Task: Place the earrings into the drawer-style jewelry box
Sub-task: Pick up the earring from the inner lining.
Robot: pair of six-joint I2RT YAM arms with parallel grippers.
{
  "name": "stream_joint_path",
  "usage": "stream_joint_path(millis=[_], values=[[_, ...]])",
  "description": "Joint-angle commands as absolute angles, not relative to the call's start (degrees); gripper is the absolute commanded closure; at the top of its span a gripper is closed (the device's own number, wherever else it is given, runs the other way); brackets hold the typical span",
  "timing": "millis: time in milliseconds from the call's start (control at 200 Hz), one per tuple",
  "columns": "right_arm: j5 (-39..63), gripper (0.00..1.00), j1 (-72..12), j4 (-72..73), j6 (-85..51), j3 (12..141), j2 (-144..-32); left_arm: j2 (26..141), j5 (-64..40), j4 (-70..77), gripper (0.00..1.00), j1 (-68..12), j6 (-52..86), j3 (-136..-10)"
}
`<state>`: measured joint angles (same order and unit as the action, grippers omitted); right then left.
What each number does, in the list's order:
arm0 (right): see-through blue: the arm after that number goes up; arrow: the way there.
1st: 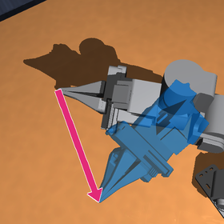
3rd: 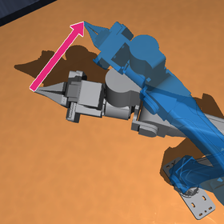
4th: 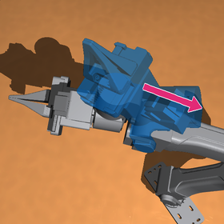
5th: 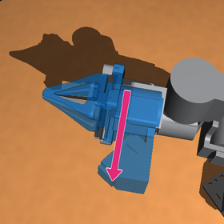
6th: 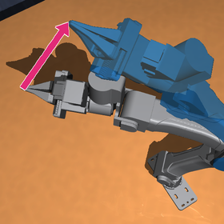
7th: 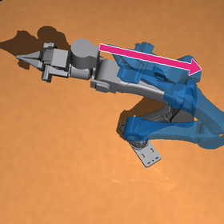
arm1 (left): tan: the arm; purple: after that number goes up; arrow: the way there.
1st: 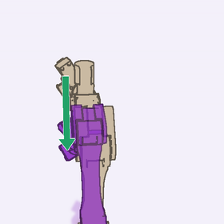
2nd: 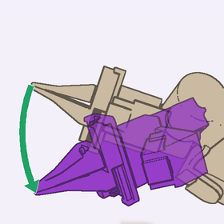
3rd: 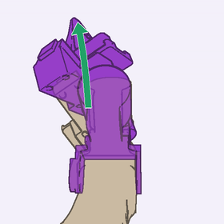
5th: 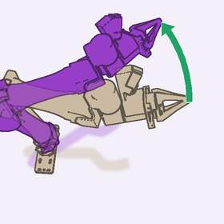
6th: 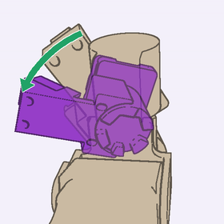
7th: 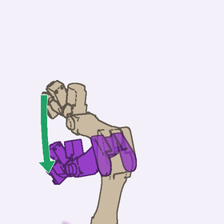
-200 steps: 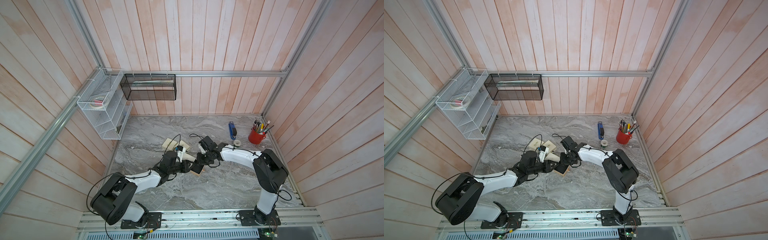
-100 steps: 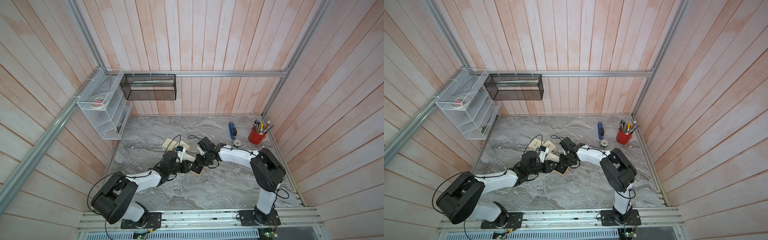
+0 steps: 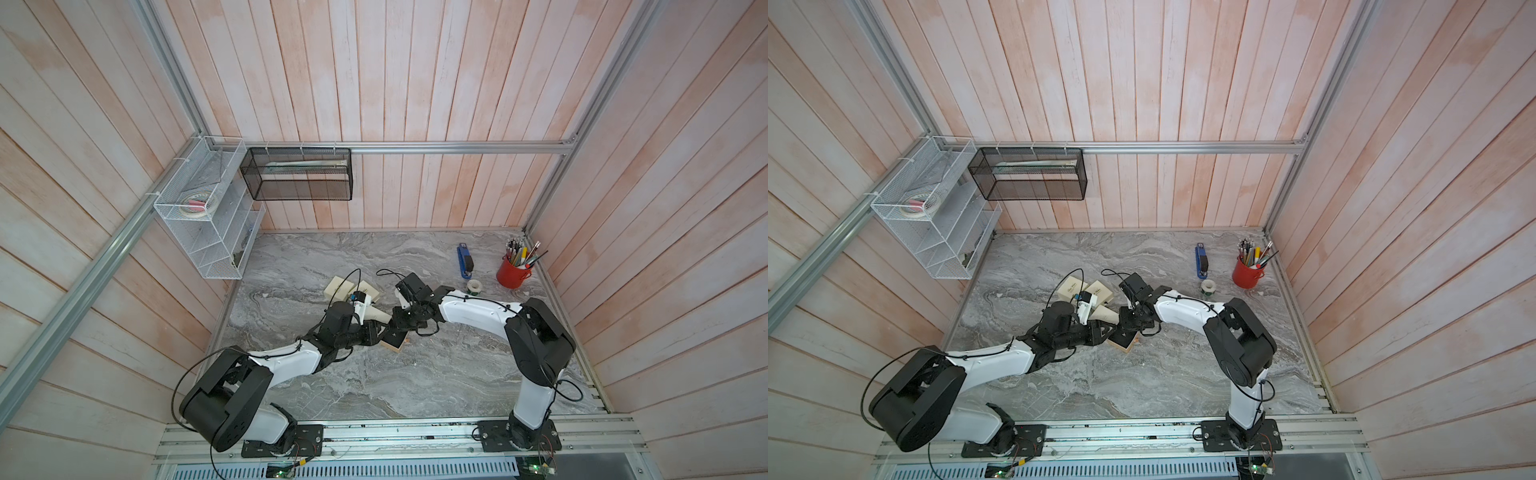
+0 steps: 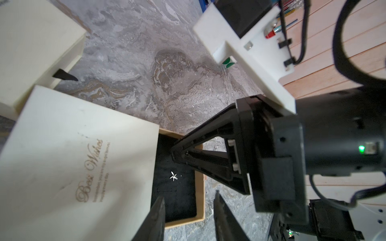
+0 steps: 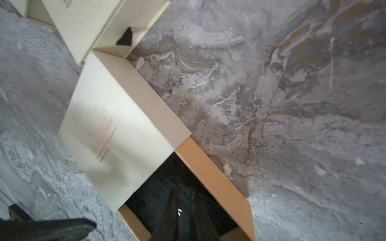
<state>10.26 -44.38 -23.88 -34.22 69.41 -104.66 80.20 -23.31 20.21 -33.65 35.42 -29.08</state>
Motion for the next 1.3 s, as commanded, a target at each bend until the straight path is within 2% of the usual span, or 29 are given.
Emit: stream_joint_path(millis=[0,315,630,780,1055,1295], values=[[9.68,0.85,-44.82,-24.89,-31.24,68.73,-102.18,77.07,-22.09,19.42,0.6,-33.53,35.33,-28.13],[13.16,0.81,-45.7,-27.4,-27.45,69.75,-104.56,76.86,-22.18,20.1,0.6,-33.99,36.64,-26.07],[13.37,0.81,-46.27,-28.06,-27.33,71.23,-107.09,77.94,-22.35,20.83,0.6,-34.12,36.74,-26.28],[13.18,0.85,-46.32,-28.2,-27.42,71.42,-107.49,78.46,-22.45,21.0,0.6,-34.19,36.56,-26.51],[13.65,0.99,-46.37,-27.69,-27.86,71.34,-107.1,78.66,-22.35,20.43,0.6,-34.17,35.95,-27.06],[14.05,1.0,-46.31,-26.88,-28.25,70.94,-105.4,78.27,-21.69,19.51,0.6,-34.14,35.62,-27.48]])
